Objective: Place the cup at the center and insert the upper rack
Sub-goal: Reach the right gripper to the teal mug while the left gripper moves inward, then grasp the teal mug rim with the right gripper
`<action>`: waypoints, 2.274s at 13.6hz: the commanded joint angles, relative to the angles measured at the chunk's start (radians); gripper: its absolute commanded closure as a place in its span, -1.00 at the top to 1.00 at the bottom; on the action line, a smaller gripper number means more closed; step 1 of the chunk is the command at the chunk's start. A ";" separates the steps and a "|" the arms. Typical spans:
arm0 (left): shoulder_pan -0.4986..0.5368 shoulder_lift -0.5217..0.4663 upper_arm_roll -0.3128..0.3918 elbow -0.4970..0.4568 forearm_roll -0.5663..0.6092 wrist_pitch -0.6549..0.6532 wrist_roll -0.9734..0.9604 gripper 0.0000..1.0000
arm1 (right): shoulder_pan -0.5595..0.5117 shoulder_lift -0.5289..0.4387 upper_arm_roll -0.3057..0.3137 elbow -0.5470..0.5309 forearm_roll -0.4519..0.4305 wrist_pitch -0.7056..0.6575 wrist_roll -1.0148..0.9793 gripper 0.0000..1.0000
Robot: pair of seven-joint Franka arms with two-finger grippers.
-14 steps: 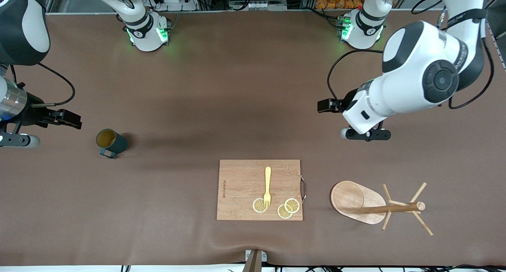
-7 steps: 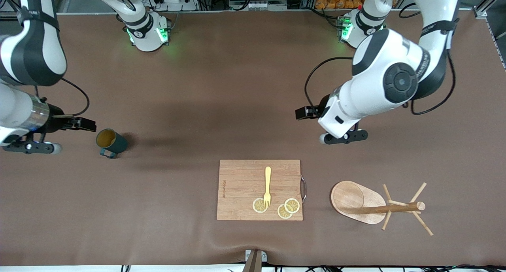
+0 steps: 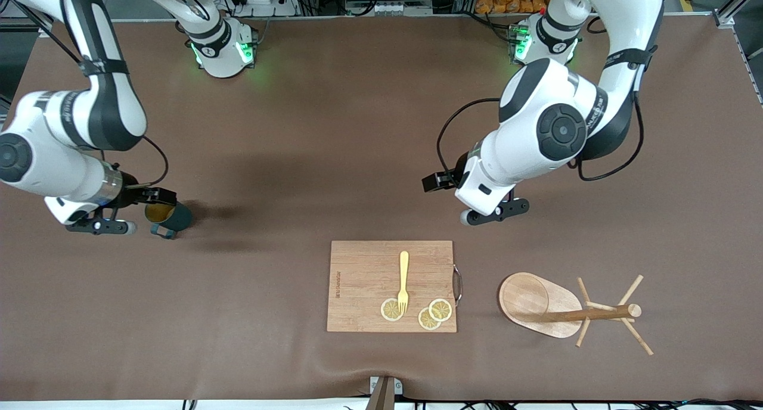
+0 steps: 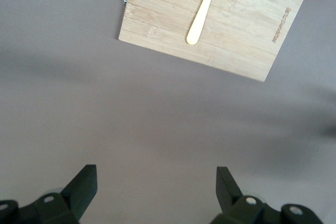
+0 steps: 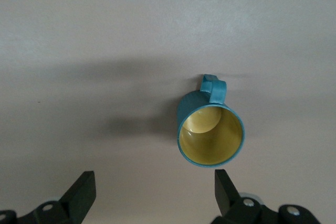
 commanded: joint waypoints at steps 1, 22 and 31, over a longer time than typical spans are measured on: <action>-0.023 0.030 0.005 0.028 -0.004 0.049 -0.128 1.00 | -0.006 -0.029 0.003 -0.110 0.016 0.098 -0.018 0.86; -0.079 0.087 0.000 0.056 0.119 0.168 -0.315 1.00 | -0.034 0.097 0.002 -0.176 0.016 0.300 0.040 -0.64; -0.059 0.038 -0.003 0.042 0.232 0.145 -0.185 1.00 | 0.018 0.041 0.010 -0.107 0.019 0.107 0.063 -1.00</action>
